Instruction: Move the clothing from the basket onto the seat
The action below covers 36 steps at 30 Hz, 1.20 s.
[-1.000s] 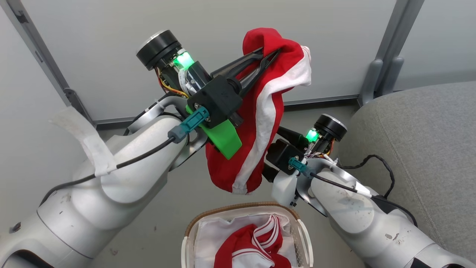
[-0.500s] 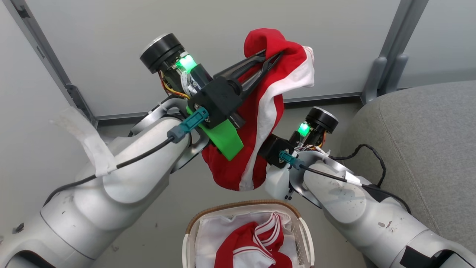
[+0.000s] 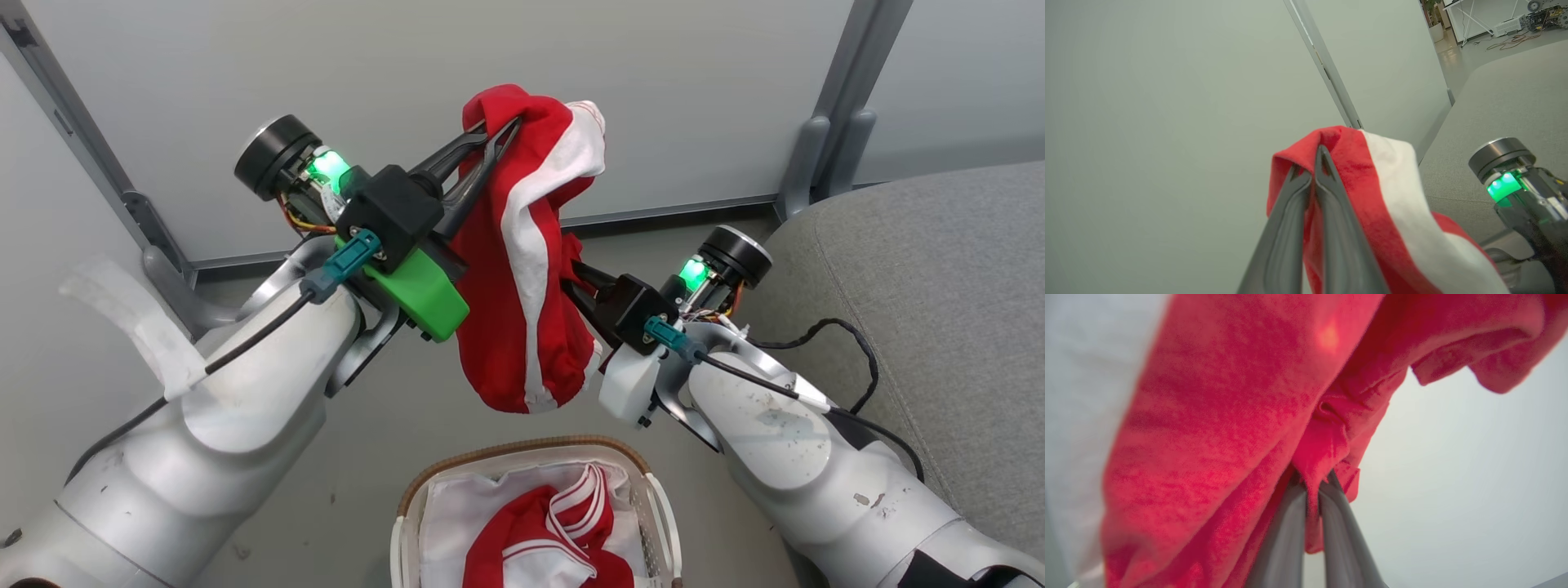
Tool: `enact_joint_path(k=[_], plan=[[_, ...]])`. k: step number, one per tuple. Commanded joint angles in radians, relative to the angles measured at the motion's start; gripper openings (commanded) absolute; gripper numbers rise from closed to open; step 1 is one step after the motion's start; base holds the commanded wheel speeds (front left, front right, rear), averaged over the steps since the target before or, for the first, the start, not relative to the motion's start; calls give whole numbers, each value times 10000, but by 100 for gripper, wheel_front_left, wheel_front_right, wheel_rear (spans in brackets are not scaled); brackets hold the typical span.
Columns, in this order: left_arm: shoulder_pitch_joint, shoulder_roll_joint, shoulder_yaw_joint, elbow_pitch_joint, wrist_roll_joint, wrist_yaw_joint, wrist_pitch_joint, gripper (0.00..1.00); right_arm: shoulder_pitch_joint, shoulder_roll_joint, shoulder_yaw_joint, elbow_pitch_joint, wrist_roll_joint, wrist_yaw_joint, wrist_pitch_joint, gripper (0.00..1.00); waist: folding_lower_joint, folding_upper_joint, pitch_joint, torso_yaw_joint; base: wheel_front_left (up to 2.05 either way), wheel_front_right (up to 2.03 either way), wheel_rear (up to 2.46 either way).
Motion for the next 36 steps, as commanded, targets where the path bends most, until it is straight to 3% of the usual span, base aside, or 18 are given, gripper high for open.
enact_joint_path(k=[1, 5, 7, 9, 18, 25, 36], plan=[[264, 53, 88, 70, -109, 97, -90, 0, 212, -20, -127, -109, -72, -14, -25, 0, 0, 0, 2, -20, 0, 0, 0], [795, -163, 340, 183, -426, 308, -139, 1, 295, -53, -617, -440, -189, -14, -25, 0, 0, 0, 9, -58, 0, 0, 0], [1190, -314, 538, 255, -592, 416, -172, 47, 358, -95, -893, -619, -276, -14, -25, 0, 0, 0, 15, -85, 0, 0, 0], [1535, -462, 747, 223, -736, 498, -164, 100, 400, -127, -1110, -747, -343, -14, -25, 0, 0, 0, 20, -112, 0, 0, 0], [3768, -1279, 2234, -139, -524, 555, -152, 100, 637, -281, -2235, -1343, -734, -14, -25, 0, 0, 0, 70, -292, 0, 0, 0], [5378, -1975, 3191, -5, 179, 158, -153, 100, 999, -430, -3087, -1694, -1006, -14, -25, 0, 0, 0, 87, -421, 0, 0, 0], [6336, -2555, 3938, 55, 996, -246, -154, 100, 1356, -545, -3706, -2024, -1142, -14, -25, 0, 0, 0, 226, -811, 0, 0, 0]])
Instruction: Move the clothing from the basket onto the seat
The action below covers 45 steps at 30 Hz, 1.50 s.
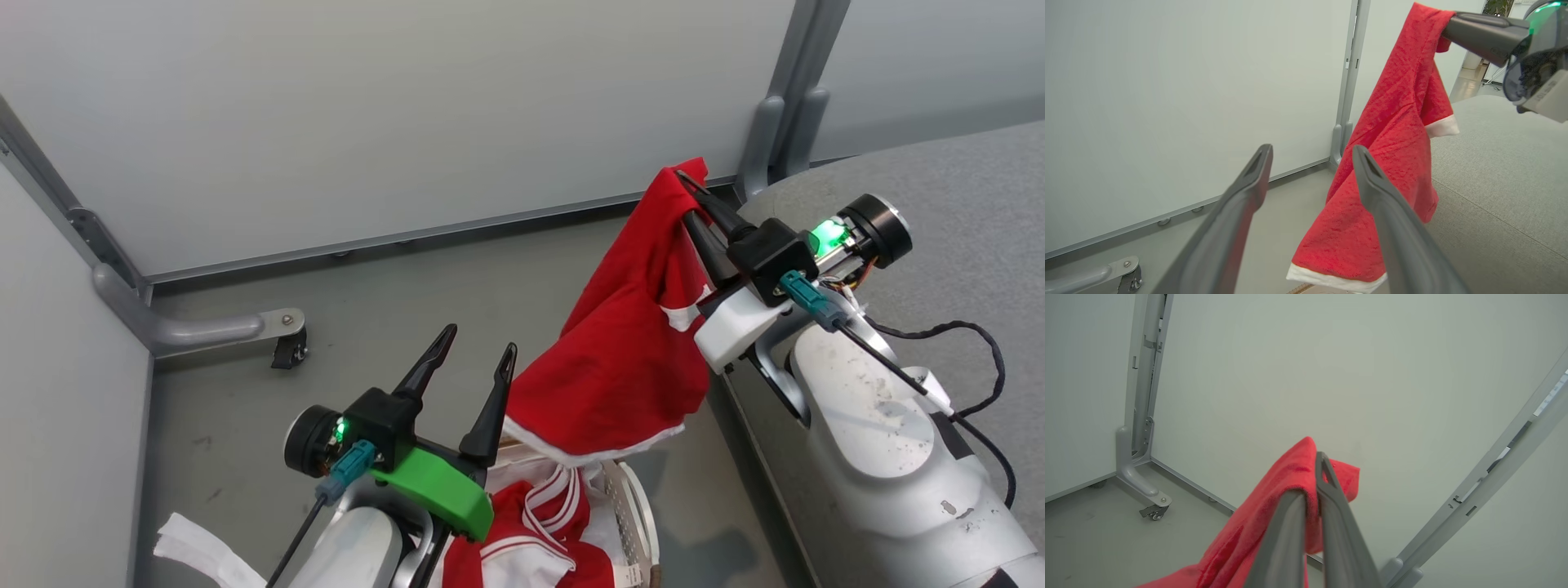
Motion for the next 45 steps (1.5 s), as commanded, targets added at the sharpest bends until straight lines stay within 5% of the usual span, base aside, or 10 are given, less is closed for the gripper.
enact_joint_path(k=[1, 25, 36, 45], plan=[[158, -32, 76, -54, 163, -55, -3, 100, 145, -77, -97, -88, -38, -14, -25, 0, 0, 0, 99, -189, 0, 0, 0], [-266, -278, -125, -326, 1218, -218, -1, 100, 187, -364, -1634, -855, -185, -14, -25, 0, 0, 0, 1419, -3727, 0, 0, 0], [-604, 81, -757, -279, 1138, -214, -1, 100, -176, -349, -2354, -704, -512, -14, -25, 0, 0, 0, 2139, -3579, 0, 0, 0], [-1226, 511, -881, -636, 1419, -215, -1, 100, -2707, -1343, -3407, -220, -834, -14, -25, 0, 0, 0, 3449, -2888, 0, 0, 0]])
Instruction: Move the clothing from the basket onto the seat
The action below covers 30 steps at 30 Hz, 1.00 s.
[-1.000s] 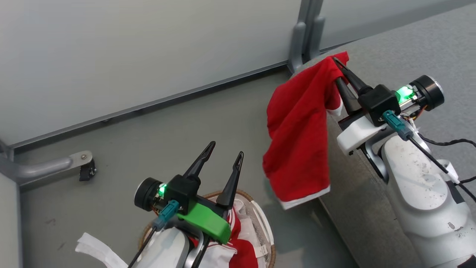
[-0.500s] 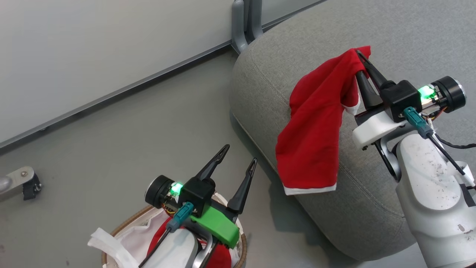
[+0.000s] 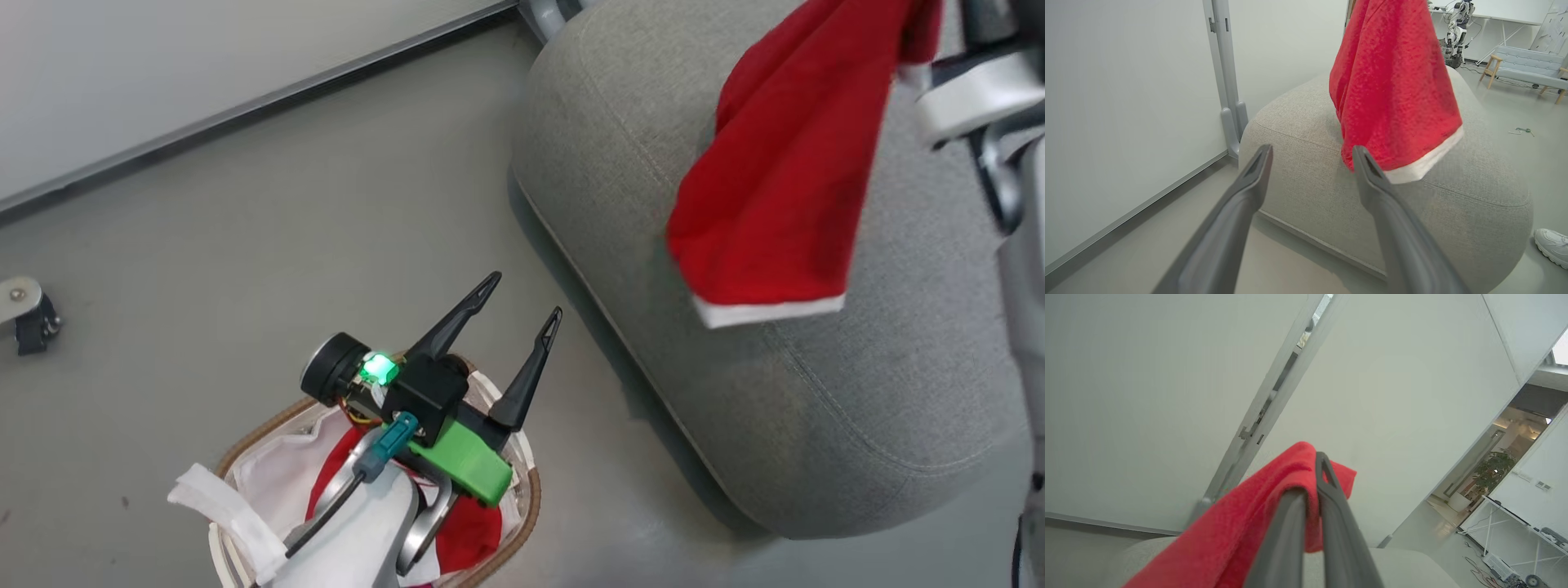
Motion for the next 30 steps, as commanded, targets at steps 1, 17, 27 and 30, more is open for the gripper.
enact_joint_path(k=[1, 17, 27, 30], plan=[[-238, 151, 32, -82, 139, -19, 5, 100, -479, -202, -163, 68, -40, -14, -25, 0, -1, -1, 779, 531, 0, 0, 0], [-1348, 534, -48, -694, 746, -20, 5, 100, -3690, -1826, -1211, 2000, -890, -14, 126, 0, -1, -1, 3619, 1287, 0, 0, 0], [-1535, 588, 125, -742, 752, -6, 5, 100, -2478, -623, -2022, 2987, -1451, -14, -27, 0, -1, -1, 4464, 1400, 0, 0, 0], [-1503, 619, 174, -748, 770, 8, 5, 100, -2064, -452, -2140, 2976, -1472, -14, -31, 0, -1, -1, 4526, 1361, 0, 0, 0]])
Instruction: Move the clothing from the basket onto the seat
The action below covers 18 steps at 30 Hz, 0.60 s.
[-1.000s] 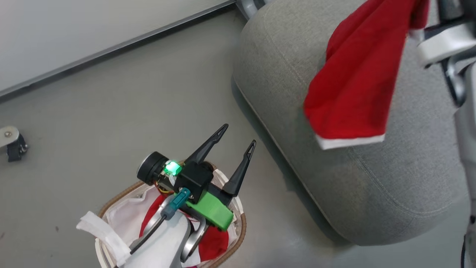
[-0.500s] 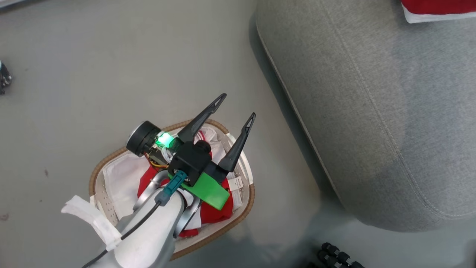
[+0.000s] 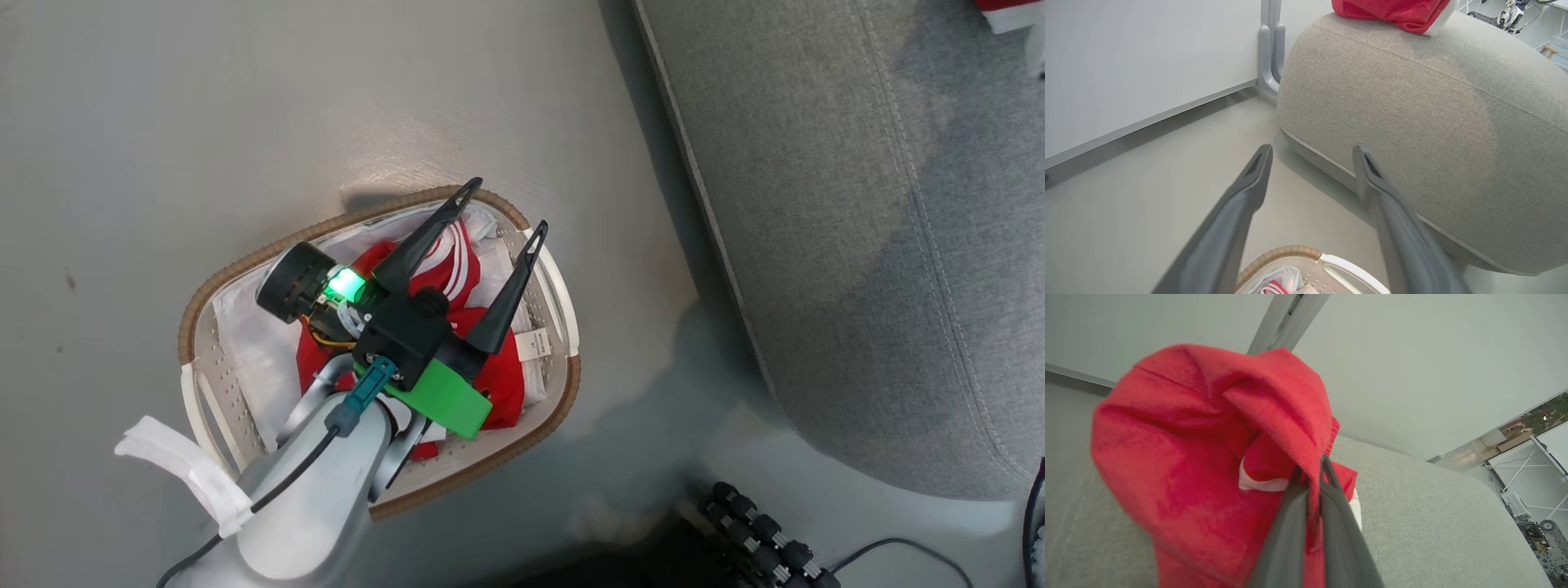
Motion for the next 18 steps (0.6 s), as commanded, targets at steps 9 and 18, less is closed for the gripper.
enact_joint_path(k=[9, 18], plan=[[-27, 5, 113, 16, -39, 8, 5, 100, 1131, 241, -468, -674, 266, -14, -46, 100, -2, -1, -87, -48, 0, 0, 0], [307, -281, 363, 61, -287, 2, 5, 100, 2640, 467, -690, -1641, 653, -14, -38, 100, -2, -1, -1017, 102, 0, 0, 0]])
